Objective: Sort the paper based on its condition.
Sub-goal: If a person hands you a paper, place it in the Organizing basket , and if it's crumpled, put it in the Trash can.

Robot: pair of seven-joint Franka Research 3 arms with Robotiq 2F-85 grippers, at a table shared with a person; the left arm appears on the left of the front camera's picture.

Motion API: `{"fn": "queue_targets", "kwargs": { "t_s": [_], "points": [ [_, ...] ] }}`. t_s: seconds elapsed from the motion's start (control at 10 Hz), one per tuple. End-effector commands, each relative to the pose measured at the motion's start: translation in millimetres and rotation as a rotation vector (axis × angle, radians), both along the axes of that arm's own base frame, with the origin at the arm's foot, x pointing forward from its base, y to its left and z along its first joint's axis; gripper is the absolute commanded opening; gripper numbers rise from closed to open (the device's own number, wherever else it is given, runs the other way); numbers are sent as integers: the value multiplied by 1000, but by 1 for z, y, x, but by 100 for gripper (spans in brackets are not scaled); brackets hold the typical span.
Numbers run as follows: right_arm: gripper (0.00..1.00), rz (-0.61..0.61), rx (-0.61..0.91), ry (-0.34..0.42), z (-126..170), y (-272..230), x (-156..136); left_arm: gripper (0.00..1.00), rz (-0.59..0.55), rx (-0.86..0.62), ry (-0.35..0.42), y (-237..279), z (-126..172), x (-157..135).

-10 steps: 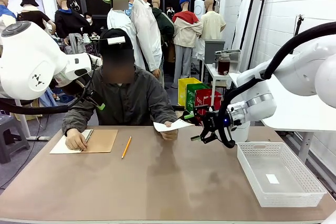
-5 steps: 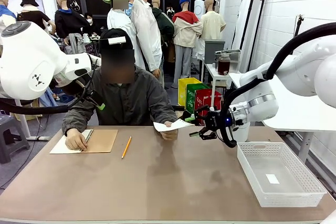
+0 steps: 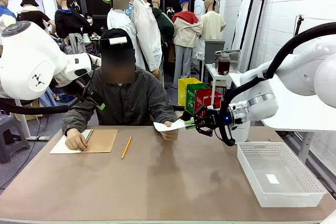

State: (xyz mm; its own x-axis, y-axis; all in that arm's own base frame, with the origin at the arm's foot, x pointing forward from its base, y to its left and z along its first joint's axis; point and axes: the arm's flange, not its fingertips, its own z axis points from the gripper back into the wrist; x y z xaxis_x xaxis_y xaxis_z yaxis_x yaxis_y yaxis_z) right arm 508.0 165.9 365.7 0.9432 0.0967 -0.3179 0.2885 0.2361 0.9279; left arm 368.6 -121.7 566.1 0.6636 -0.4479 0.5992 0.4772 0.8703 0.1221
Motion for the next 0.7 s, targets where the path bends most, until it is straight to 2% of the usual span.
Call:
{"fn": "queue_targets", "kwargs": {
  "t_s": [0.0, 0.4, 0.6],
  "points": [
    [0, -1, 20, -2, 0, 2, 6, 100, 2, -1, 6, 1, 1, 0],
    [0, 0, 12, -37, 3, 3, 7, 100, 2, -1, 6, 1, 1, 0],
    [0, -5, -40, -110, 21, -9, 9, 100, 2, -1, 6, 1, 1, 0]
  ]
}}
